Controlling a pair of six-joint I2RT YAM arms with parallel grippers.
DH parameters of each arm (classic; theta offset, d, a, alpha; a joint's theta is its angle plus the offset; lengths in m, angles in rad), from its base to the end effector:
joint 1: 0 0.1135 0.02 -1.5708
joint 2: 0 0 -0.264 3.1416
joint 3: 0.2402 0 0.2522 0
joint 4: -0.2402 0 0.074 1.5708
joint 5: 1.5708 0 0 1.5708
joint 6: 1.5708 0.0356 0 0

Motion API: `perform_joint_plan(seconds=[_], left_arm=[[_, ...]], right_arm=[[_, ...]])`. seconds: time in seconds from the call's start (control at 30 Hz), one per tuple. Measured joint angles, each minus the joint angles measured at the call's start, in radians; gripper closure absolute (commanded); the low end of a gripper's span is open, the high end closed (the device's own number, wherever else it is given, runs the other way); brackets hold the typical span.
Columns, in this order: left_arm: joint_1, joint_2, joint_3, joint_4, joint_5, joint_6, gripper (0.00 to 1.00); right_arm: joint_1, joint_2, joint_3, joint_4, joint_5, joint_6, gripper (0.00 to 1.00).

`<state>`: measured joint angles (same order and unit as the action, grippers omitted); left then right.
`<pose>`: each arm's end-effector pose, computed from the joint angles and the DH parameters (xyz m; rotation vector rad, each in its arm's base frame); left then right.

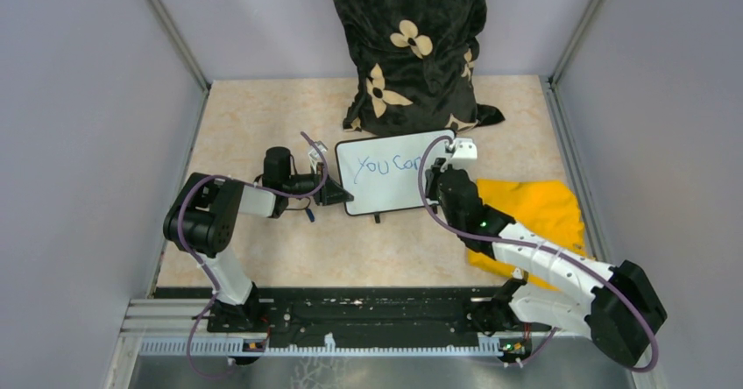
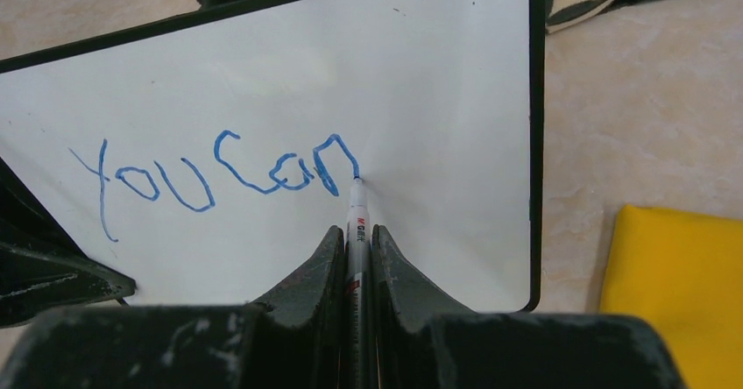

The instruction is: Write a sentence on the whiteboard

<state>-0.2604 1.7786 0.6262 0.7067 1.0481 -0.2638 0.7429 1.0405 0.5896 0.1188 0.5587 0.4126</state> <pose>0.2932 -0.1100 0.1328 0.6926 1.9108 -1.3780 0.1833 0.1428 0.2545 0.0680 1.8584 0.2716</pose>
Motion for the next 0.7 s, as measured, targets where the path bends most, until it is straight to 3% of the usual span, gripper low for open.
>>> perform_joint_plan(seconds=[0.4, 0.7], left_arm=[[0.0, 0.0, 0.0, -0.002, 0.0, 0.0, 0.76], [0.0, 0.0, 0.0, -0.003, -0.001, 0.0, 0.75]], right_arm=[[0.0, -0.033, -0.025, -0.031, -0.013, 0.017, 1.0], [0.005, -0.146, -0.005, -0.056, -0.039, 0.018, 1.0]])
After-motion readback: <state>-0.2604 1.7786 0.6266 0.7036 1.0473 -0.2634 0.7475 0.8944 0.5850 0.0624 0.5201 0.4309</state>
